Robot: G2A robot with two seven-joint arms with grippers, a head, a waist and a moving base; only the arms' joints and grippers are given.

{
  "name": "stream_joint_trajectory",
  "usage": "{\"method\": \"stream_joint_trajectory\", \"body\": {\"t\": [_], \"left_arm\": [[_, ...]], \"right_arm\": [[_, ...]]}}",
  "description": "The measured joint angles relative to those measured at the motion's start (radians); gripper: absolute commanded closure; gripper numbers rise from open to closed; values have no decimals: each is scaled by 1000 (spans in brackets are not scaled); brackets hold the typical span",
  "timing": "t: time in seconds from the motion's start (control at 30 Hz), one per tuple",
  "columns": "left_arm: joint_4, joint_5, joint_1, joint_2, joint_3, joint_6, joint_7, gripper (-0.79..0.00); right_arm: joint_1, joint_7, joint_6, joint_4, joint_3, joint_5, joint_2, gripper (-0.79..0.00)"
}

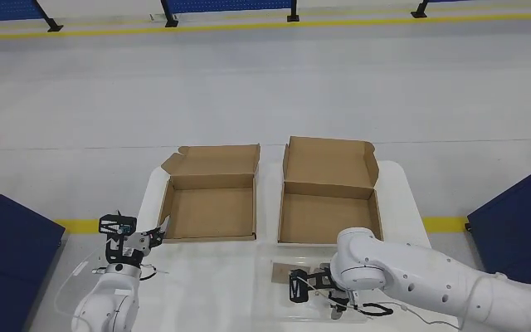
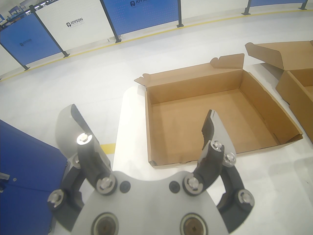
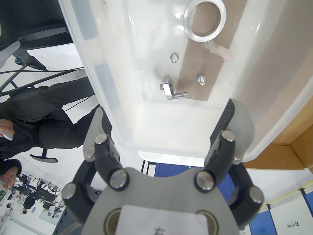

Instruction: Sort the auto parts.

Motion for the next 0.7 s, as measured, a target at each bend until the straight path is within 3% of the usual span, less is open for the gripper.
{"method": "stream_joint_trajectory", "body": {"t": [0.7], "left_arm": [[0, 0, 0, 0, 0, 0, 0, -785]], "right_arm": [[-47, -27, 17, 64, 1, -74, -27, -785]]}}
